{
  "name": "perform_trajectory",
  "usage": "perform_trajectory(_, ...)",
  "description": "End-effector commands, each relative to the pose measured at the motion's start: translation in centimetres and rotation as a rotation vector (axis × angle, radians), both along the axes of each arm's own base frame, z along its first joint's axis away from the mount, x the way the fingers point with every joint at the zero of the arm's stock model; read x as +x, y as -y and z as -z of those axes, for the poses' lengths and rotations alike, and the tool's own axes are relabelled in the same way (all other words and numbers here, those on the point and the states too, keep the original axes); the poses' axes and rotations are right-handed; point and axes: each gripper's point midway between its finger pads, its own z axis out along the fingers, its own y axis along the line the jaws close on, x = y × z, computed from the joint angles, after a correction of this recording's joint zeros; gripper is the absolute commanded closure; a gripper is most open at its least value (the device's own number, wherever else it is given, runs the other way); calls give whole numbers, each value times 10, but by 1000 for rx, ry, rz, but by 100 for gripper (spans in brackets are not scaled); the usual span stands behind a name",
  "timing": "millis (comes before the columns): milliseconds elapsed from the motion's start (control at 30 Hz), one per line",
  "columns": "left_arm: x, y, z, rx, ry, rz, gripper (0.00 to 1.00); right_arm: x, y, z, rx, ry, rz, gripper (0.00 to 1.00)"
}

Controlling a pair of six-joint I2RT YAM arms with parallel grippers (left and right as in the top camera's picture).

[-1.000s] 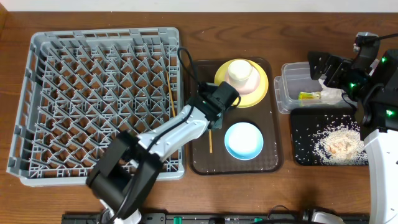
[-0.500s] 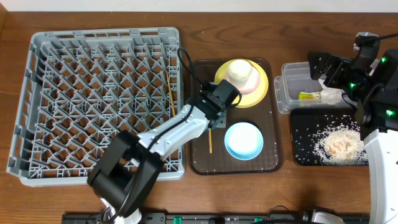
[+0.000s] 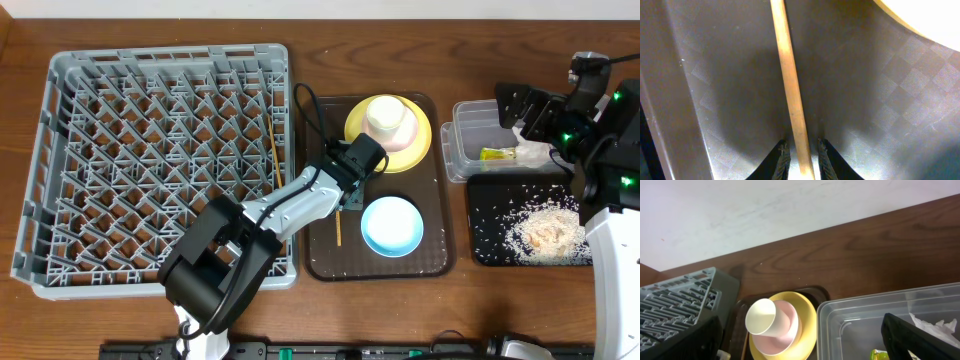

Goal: Sort waste into correct bins and load items into the dishwasher rack

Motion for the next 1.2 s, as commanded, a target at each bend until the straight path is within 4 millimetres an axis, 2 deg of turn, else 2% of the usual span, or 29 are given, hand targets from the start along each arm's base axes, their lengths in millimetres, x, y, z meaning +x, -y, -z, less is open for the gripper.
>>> perform_trajectory(0,1,-2,5,13,-7,5,78,-1,1,-1,-8,6,-11,1)
perform_trajectory(300,1,-2,5,17,-5,6,93,-1,1,-1,-8,6,-11,1)
perform_trajectory(433,7,-2,-4,2,17,-5,94,-1,1,-1,-8,6,-11,1)
perform_trajectory(500,14,-2,-18,-21,43,-16,94,-1,1,-1,-8,6,-11,1)
perform_trajectory(633,25,-11,-61,-73,110,-50,94,-1,1,-1,-8,6,-11,1)
perform_trajectory(900,32,-47,-164,-202,294,-131,94,-1,1,-1,-8,6,-11,1)
perform_trajectory(1000,29,-67,-193,-230,348,-168,94,-1,1,-1,-8,6,-11,1)
perform_trajectory(1067,25,-82,-204,-218,364,-177,94,-1,1,-1,-8,6,-11,1)
perform_trajectory(1167,23,-105,-203,-154,357,-188,94,-1,1,-1,-8,6,-11,1)
